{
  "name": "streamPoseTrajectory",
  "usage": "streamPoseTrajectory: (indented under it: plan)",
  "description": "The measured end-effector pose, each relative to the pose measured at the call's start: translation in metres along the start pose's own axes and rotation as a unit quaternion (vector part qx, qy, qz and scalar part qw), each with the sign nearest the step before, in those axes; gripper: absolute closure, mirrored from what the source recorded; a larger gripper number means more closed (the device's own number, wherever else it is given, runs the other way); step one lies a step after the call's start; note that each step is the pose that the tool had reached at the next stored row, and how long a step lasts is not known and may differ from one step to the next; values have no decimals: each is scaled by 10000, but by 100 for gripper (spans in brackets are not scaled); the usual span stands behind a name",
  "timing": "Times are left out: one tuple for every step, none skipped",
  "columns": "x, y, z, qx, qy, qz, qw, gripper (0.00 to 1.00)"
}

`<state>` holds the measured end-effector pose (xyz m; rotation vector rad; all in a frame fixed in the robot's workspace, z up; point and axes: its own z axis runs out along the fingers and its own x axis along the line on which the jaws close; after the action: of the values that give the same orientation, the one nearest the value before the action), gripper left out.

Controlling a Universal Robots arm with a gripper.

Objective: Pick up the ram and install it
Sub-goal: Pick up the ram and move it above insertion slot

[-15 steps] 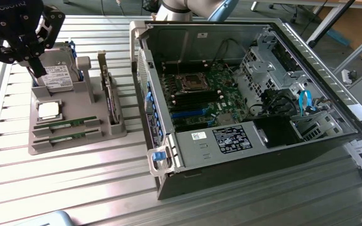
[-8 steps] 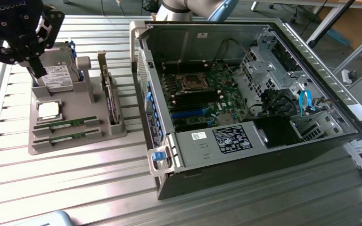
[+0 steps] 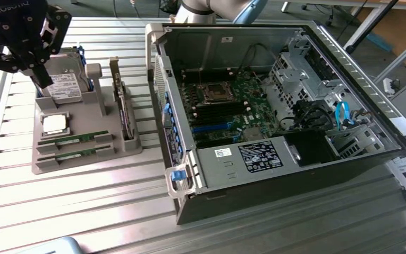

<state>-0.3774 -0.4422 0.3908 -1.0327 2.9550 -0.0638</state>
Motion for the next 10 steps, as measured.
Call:
streamPoseTrajectory:
  plan:
    - [0, 0, 0, 7, 2, -69, 10000, 90]
    - [0, 0, 0, 11, 4, -106, 9999, 90]
    - [0, 0, 0, 15, 5, -145, 9999, 90]
    - [0, 0, 0, 20, 7, -200, 9998, 90]
    - [0, 0, 0, 24, 8, -238, 9997, 90]
    - [0, 0, 0, 28, 10, -274, 9996, 90]
    - [0, 0, 0, 32, 11, -315, 9995, 90]
    - [0, 0, 0, 35, 12, -350, 9994, 90]
    - [0, 0, 0, 39, 13, -386, 9992, 90]
    - [0, 0, 0, 43, 15, -430, 9991, 90]
